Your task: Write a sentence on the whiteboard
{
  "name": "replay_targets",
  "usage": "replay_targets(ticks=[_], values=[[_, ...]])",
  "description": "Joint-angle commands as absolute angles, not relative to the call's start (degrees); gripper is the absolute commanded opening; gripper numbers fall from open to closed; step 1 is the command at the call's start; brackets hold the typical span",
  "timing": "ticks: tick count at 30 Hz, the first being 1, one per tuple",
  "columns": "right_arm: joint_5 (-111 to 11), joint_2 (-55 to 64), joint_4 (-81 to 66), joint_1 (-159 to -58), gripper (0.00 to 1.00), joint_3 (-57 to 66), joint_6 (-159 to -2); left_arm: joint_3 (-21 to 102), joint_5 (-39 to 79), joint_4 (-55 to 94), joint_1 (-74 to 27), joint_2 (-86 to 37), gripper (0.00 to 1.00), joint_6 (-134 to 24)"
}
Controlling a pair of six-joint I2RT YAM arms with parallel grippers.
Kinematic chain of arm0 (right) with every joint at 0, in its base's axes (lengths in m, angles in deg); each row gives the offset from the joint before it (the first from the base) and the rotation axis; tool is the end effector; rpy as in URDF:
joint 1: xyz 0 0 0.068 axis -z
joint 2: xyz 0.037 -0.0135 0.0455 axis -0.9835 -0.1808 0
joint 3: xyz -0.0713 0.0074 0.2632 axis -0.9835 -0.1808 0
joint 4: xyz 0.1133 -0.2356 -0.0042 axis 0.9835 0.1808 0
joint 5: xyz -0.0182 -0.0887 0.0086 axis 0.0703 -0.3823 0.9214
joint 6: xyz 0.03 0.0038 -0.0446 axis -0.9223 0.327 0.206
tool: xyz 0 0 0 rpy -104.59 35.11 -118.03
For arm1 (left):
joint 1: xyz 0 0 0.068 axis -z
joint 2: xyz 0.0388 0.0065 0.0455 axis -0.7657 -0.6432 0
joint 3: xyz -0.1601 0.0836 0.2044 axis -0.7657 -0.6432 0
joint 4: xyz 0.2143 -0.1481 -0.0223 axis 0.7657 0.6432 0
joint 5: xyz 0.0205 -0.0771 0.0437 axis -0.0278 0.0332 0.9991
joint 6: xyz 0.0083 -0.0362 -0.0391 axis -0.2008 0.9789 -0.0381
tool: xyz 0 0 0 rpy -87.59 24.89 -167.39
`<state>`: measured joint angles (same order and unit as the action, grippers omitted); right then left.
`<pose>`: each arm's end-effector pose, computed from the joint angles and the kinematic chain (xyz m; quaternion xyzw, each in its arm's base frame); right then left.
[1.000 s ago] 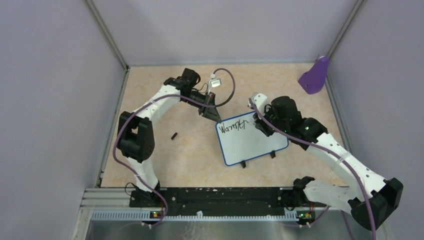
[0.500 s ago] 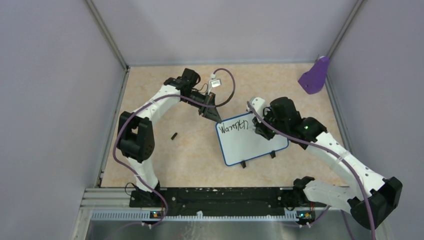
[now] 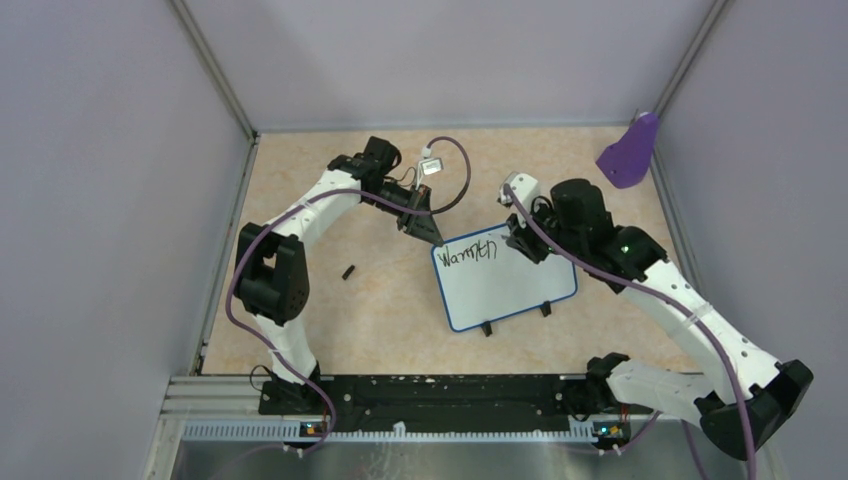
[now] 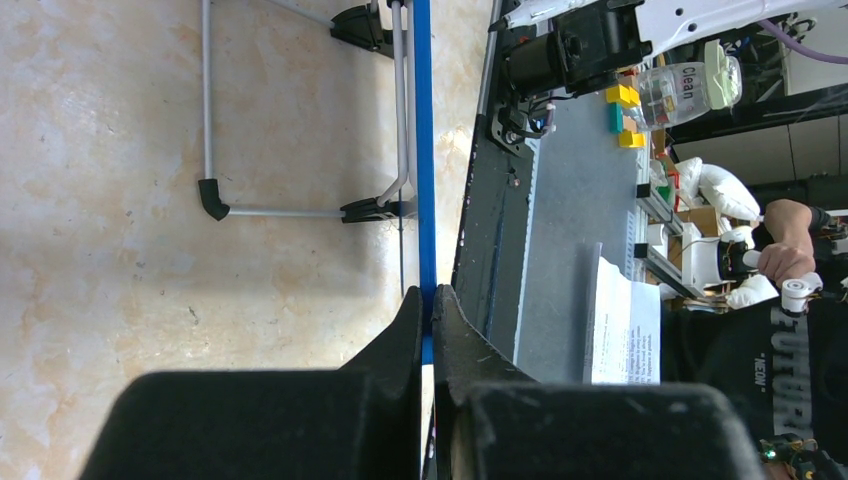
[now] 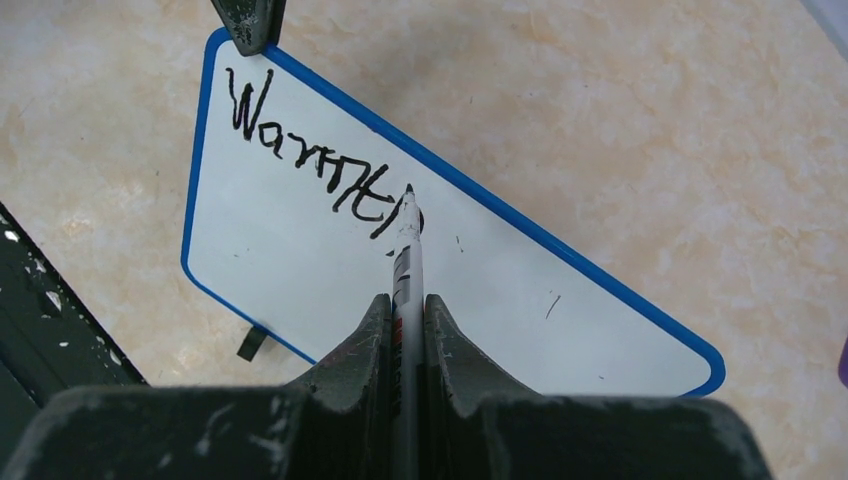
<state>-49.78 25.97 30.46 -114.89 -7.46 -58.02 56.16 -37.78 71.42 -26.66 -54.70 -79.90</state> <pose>0.1740 0.1295 0.3551 -0.4104 0.7837 0.1414 0.4443 0.3324 -0.1787 0.2703 0.3614 0.7455 -0.5475 0.1179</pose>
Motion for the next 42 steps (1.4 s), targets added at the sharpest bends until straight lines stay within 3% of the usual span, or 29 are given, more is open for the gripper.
replay_targets(ticks=[1, 15, 21, 25, 29, 36, 42], values=[[-47.55, 26.58, 30.87, -112.92, 0.0, -7.33, -59.35, 57.21, -35.84, 72.15, -25.28, -55.67, 0.0, -81.68], [-28.11, 27.2, 38.87, -101.58, 0.0, -6.84, -56.5, 67.45, -27.86, 80.46, -25.37, -61.74, 0.0, -88.93], [-28.21, 30.55, 35.76, -100.7, 0.0, -11.46, -57.45, 69.51, -27.94, 81.64, -25.45, -62.23, 0.0, -89.85], [-31.09, 31.72, 32.33, -100.33, 0.0, -14.04, -58.21, 69.97, -30.26, 81.84, -25.4, -62.06, 0.15, -89.69], [-33.65, 32.55, 29.71, -100.24, 0.0, -15.2, -58.84, 70.04, -32.82, 81.9, -25.36, -61.71, 0.23, -89.46], [-41.56, 31.99, 26.26, -100.07, 0.0, -15.21, -60.62, 69.32, -34.23, 82.57, -25.36, -61.65, 0.23, -90.42], [-38.09, 32.58, 27.46, -100.08, 0.0, -14.45, -61.29, 69.38, -34.6, 81.71, -25.2, -61.02, 0.23, -89.76]])
